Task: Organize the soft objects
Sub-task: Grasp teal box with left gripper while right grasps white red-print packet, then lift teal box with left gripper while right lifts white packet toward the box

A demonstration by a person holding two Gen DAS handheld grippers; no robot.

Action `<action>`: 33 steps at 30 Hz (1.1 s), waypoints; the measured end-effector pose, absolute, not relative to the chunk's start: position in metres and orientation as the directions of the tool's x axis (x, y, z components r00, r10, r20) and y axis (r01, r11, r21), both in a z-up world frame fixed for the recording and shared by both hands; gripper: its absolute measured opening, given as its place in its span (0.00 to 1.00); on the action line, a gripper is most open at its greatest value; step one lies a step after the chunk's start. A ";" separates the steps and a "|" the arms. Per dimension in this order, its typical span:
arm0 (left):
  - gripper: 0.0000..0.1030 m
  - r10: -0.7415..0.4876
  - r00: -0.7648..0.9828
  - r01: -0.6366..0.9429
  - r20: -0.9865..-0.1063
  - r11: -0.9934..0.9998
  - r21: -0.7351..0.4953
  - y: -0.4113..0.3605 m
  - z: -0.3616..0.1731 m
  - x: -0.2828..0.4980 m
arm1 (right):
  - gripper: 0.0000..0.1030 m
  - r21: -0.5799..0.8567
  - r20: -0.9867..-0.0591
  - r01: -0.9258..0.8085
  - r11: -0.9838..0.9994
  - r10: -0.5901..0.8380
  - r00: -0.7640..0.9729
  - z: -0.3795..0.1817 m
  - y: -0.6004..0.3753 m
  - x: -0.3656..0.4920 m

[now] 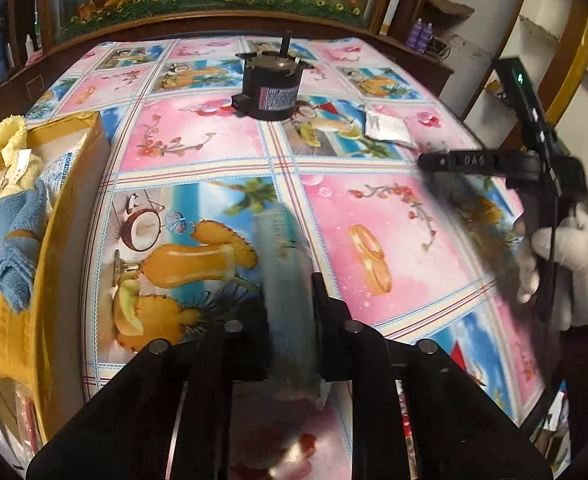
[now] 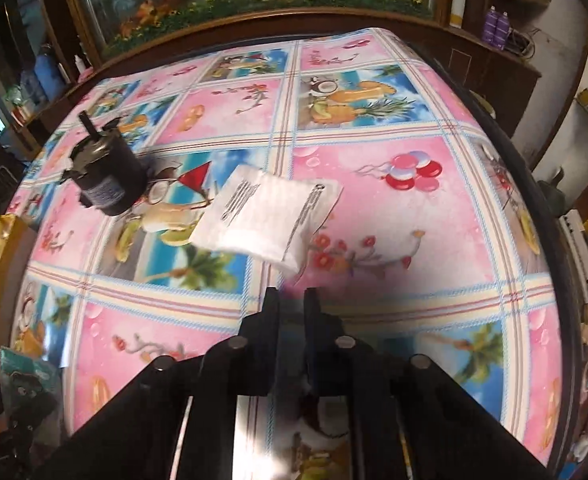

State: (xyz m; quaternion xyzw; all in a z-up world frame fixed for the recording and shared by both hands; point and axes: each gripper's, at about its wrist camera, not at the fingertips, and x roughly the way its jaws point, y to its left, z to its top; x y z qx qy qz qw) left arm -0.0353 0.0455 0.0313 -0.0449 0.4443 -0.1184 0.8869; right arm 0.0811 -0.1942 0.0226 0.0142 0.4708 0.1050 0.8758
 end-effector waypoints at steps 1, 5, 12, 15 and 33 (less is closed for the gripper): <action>0.14 -0.262 0.582 0.171 -0.770 0.965 -0.199 0.046 0.034 -0.038 | 0.08 0.132 -0.819 -0.174 0.976 0.206 0.536 0.023 -0.194 0.077; 0.14 -0.297 0.596 0.167 -0.746 0.955 -0.247 0.053 0.043 -0.043 | 0.09 0.217 -0.809 -0.205 0.954 0.293 0.510 0.024 -0.197 0.071; 0.14 -0.318 0.571 0.141 -0.757 0.946 -0.291 0.061 0.032 -0.035 | 0.74 0.277 -0.759 -0.145 0.950 0.309 0.573 0.045 -0.211 0.091; 0.24 -0.317 0.557 0.125 -0.768 0.946 -0.300 0.064 0.026 -0.030 | 0.74 0.282 -0.774 -0.130 0.951 0.305 0.554 0.046 -0.208 0.111; 0.12 -0.265 0.574 0.195 -0.775 0.963 -0.185 0.037 0.021 -0.028 | 0.33 0.025 -0.860 -0.291 0.956 0.169 0.481 0.028 -0.134 0.139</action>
